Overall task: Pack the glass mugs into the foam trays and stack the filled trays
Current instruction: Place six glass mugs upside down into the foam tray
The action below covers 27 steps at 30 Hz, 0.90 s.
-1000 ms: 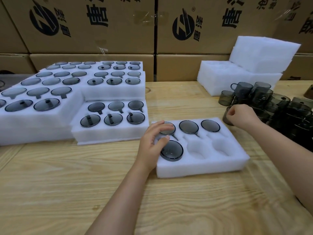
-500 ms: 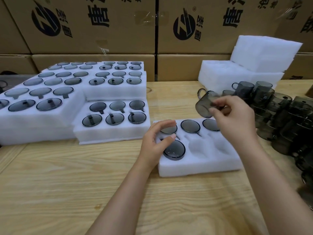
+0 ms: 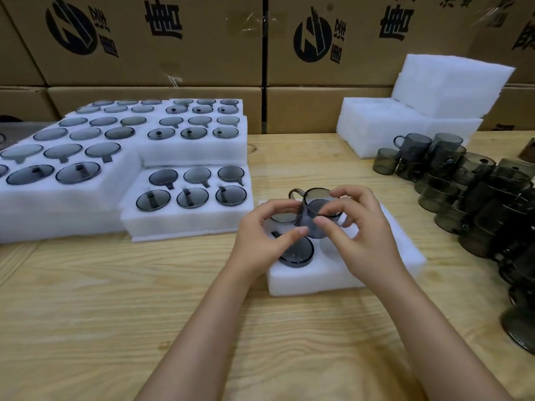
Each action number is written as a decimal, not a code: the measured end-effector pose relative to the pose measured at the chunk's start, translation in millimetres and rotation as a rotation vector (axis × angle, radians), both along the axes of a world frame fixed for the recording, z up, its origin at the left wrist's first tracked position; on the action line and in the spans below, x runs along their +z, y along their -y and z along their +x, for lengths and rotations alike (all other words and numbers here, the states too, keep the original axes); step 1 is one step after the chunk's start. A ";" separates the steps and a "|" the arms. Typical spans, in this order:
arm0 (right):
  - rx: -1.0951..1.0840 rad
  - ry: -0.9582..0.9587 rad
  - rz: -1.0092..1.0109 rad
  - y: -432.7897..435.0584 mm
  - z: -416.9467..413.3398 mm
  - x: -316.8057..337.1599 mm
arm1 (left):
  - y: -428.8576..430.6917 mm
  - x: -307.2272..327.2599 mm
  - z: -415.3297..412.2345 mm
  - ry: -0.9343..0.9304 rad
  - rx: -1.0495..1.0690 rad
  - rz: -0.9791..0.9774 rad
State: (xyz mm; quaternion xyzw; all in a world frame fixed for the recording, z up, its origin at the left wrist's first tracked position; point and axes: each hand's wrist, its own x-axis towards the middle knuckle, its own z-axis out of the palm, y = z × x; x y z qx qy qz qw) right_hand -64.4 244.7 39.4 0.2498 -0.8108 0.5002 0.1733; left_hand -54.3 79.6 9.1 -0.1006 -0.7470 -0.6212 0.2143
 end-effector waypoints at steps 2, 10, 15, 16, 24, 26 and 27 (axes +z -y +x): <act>0.054 0.075 -0.027 -2.6 -0.7 -0.3 | -1.7 1.5 1.1 -0.003 0.000 -0.024; 0.143 0.241 -0.095 -40.7 -15.5 8.6 | -0.1 1.2 2.7 0.048 -0.037 -0.098; 0.248 0.318 -0.064 -57.6 -16.8 13.5 | 1.7 -2.5 2.0 0.066 -0.006 -0.108; 0.247 0.301 -0.028 -57.0 -16.3 13.6 | 1.7 -2.2 2.0 0.068 -0.002 -0.113; 0.200 0.249 0.139 -48.1 -14.4 8.2 | 0.0 0.3 3.1 0.085 0.009 -0.121; 0.169 0.219 0.224 -48.5 -14.5 8.4 | -0.6 1.2 3.5 0.083 0.018 -0.132; 0.162 0.207 0.259 -48.2 -14.3 8.5 | -0.7 1.4 3.7 0.082 0.019 -0.138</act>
